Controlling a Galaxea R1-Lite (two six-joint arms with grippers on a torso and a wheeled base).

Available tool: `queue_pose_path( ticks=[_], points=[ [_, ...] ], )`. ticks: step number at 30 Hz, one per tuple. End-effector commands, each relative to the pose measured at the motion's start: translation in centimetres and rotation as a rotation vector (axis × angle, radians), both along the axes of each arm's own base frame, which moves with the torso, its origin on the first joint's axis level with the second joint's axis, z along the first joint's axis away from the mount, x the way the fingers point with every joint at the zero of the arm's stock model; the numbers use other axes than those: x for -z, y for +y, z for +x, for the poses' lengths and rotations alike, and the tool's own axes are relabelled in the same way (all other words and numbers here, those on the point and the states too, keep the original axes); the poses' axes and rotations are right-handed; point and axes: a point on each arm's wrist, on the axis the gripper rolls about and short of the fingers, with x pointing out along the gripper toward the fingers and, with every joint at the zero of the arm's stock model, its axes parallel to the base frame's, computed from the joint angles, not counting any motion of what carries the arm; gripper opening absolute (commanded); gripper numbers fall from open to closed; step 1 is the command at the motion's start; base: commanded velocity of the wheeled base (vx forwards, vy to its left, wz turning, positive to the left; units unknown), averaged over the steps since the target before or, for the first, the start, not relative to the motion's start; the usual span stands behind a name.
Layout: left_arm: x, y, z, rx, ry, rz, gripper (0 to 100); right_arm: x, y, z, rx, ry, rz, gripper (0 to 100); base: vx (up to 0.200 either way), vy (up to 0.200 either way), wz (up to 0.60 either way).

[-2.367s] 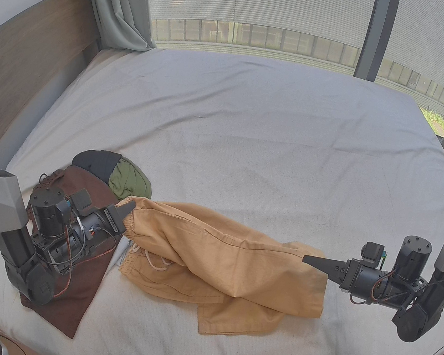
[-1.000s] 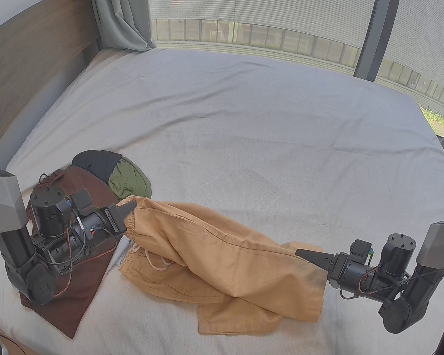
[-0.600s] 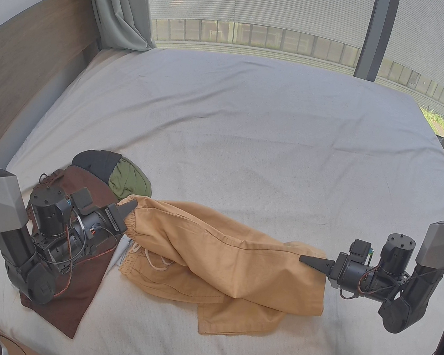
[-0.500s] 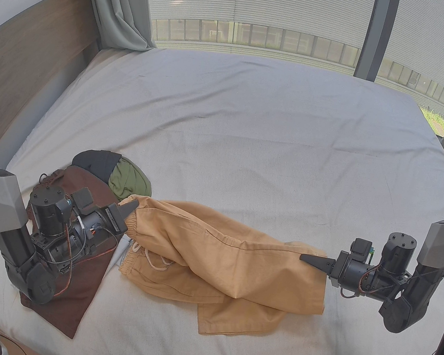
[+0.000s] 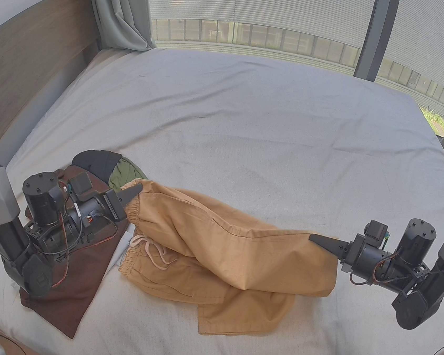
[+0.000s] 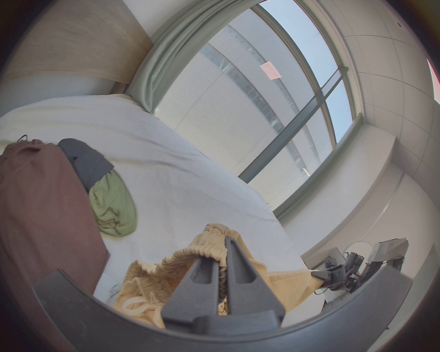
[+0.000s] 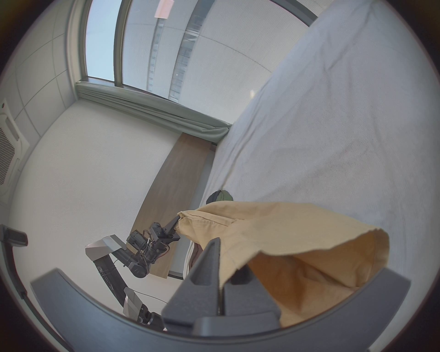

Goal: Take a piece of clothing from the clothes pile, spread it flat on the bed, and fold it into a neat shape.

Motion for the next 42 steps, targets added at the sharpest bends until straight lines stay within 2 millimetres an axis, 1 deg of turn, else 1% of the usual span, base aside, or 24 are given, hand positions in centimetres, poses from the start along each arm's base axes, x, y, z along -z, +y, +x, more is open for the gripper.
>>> queue_pose_path(
  ticks=[1, 6, 12, 15, 21, 24, 32, 35, 38, 42],
  points=[
    [-1.9, 0.2, -0.6, 0.038, -0.066, -0.011, 0, -2.3, 0.0, -0.9, -0.008, -0.076, 0.017, 0, 0.0, 0.0, 0.0],
    [-3.3, 0.2, -1.5, 0.095, -0.106, -0.016, 0, -3.7, 0.0, -1.7, -0.014, -0.123, 0.026, 0, 0.0, 0.0, 0.0],
    [-4.1, 0.4, -1.9, 0.13, -0.135, -0.017, 0, -4.5, 0.0, -2.3, -0.017, -0.152, 0.03, 0, 0.0, 0.0, 0.0],
    [-4.0, 0.6, -2.2, 0.156, -0.153, 0.021, 0, -5.0, -0.1, -2.6, -0.023, -0.17, 0.034, 0, 0.0, 0.0, 0.0],
    [-3.7, 2.0, -2.2, 0.184, -0.214, 0.138, 0, -5.8, -0.2, -2.9, -0.021, -0.199, 0.041, 0, 0.0, 0.0, 0.0],
    [-3.6, 2.3, -2.3, 0.191, -0.219, 0.153, 0, -5.8, -0.2, -2.9, -0.021, -0.203, 0.041, 0, 0.0, 0.0, 0.0],
    [-4.1, 3.3, -2.4, 0.188, -0.246, 0.166, 0, -6.1, -0.2, -3.0, -0.02, -0.218, 0.04, 0, 0.0, 0.0, 0.0],
    [-4.6, 3.3, -2.5, 0.185, -0.27, 0.17, 0, -6.1, -0.2, -3.1, -0.02, -0.226, 0.034, 0, 0.0, 0.0, 0.0],
    [-5.0, 3.5, -2.1, 0.174, -0.287, 0.172, 0, -6.4, -0.3, -3.2, -0.016, -0.237, 0.034, 0, 0.0, 0.0, 0.0],
    [-4.9, 3.7, -2.2, 0.171, -0.283, 0.171, 0, -6.5, -0.4, -3.1, -0.013, -0.243, 0.035, 0, 0.0, 0.0, 0.0]
  ],
)
